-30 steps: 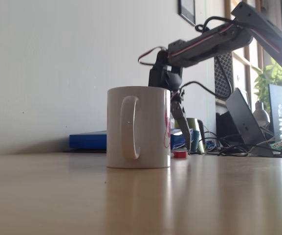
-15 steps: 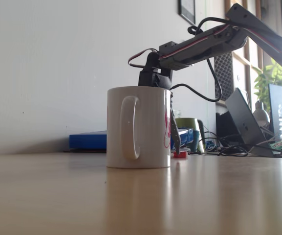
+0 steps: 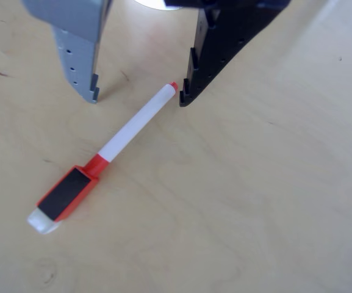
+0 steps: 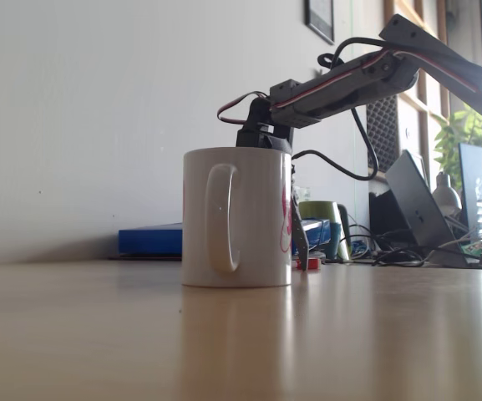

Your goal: Grab the pen and place it in the cup.

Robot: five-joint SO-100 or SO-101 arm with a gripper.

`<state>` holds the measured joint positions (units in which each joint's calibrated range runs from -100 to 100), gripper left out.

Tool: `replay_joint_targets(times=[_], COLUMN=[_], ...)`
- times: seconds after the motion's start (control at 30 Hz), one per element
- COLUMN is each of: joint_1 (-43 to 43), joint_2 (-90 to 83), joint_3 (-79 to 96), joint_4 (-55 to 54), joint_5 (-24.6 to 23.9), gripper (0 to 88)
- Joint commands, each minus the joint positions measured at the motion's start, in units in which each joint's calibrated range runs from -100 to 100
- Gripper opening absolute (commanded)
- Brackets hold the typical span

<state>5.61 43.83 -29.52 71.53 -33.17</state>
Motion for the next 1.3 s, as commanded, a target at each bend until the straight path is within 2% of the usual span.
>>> replay_joint_targets(times=[0.0,0.1,0.23,0.3,0.5,0.6,0.93,1.27], joint_1=[0.7,0.5,0.5,0.6,0.7,0.6,0.1,-1.7], joint_2=[-0.1,0.0,0.0,0.0,0.1,0.1,-0.4,-6.9], joint_3=[-2.4,-2.4,-2.3,-2.3,-2.3,-2.3,-2.3,-5.0], joint_4=[-0.2,-0.2,-0.2,-0.2,-0.2,-0.9,-1.0,-3.4], joint_5=[-0.2,-0.3,-1.4,-1.4,-1.1,0.3,1.4,6.1], gripper=[31.5,28.0,10.2,6.8,5.5,0.8,1.0,1.0])
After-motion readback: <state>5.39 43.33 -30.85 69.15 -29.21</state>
